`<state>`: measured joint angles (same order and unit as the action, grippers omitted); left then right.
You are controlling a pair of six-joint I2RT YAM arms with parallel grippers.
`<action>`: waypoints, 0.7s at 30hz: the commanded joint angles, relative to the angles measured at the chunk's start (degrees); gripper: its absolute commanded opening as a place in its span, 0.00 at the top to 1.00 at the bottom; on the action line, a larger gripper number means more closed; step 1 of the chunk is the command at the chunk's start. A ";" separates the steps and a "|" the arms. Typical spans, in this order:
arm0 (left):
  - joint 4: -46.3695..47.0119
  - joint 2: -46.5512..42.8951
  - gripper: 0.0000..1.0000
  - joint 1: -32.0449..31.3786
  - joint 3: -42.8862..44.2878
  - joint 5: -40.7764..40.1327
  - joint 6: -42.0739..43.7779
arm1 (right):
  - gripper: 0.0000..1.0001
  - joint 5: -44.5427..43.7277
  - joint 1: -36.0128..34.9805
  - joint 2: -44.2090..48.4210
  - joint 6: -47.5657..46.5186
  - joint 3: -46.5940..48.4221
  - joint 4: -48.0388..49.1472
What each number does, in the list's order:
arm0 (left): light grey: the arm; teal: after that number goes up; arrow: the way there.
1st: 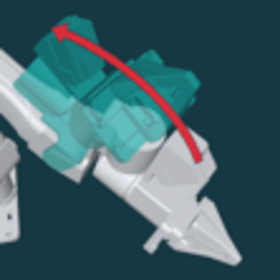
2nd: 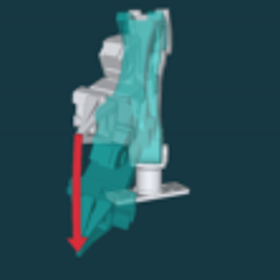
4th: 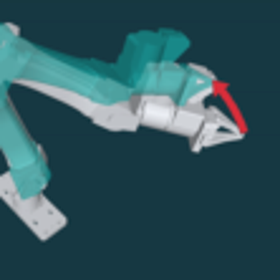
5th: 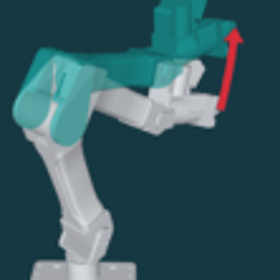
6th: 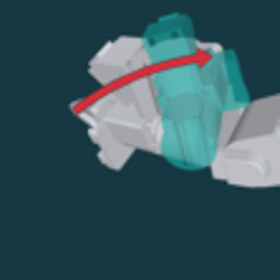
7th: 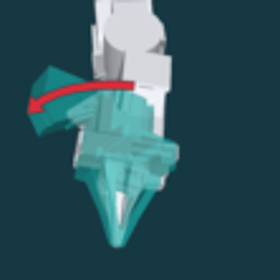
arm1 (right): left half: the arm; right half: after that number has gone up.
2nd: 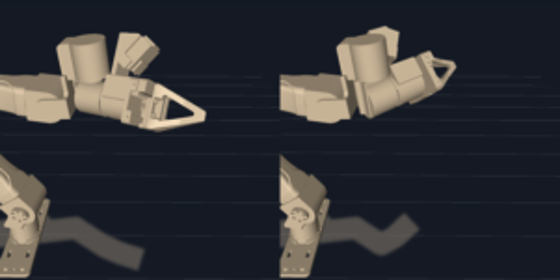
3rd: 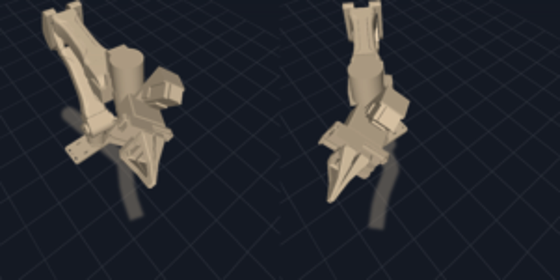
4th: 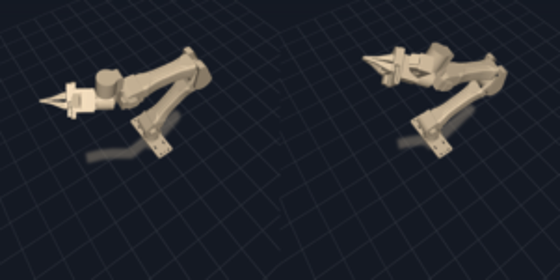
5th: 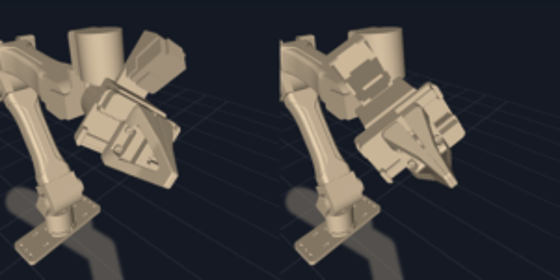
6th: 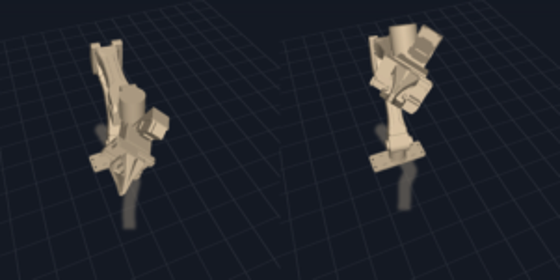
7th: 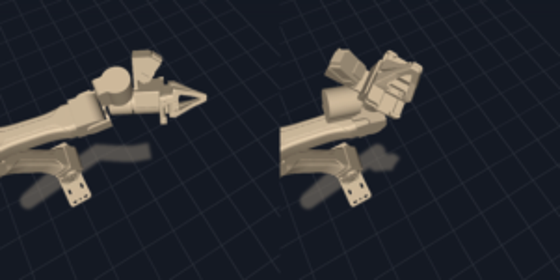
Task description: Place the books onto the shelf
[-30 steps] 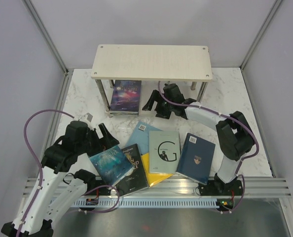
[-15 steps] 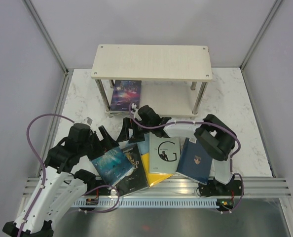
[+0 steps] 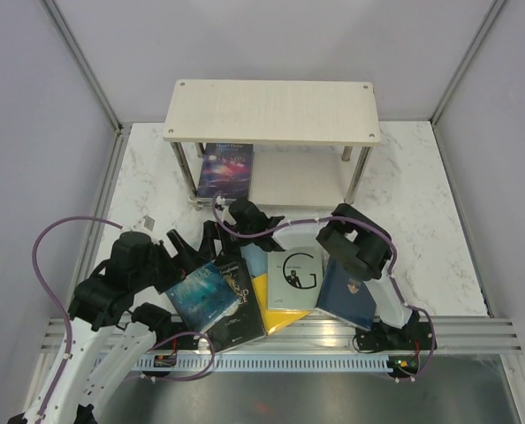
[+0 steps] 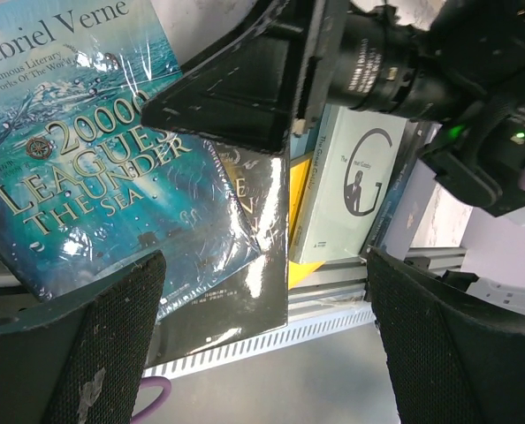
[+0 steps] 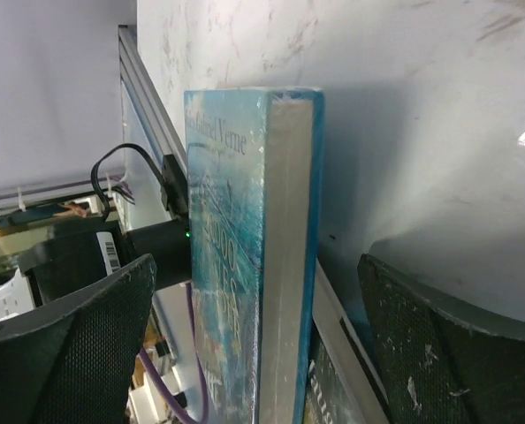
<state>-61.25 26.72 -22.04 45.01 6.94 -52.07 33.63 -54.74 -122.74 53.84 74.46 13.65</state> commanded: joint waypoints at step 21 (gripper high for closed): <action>-0.71 0.09 0.03 0.07 2.35 -2.89 -1.54 | 1.00 1.88 -3.00 5.83 2.14 -2.82 6.13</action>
<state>-61.73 26.26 -22.04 44.69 5.91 -53.30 35.57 -57.30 -122.69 58.83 72.62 19.22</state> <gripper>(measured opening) 0.964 0.286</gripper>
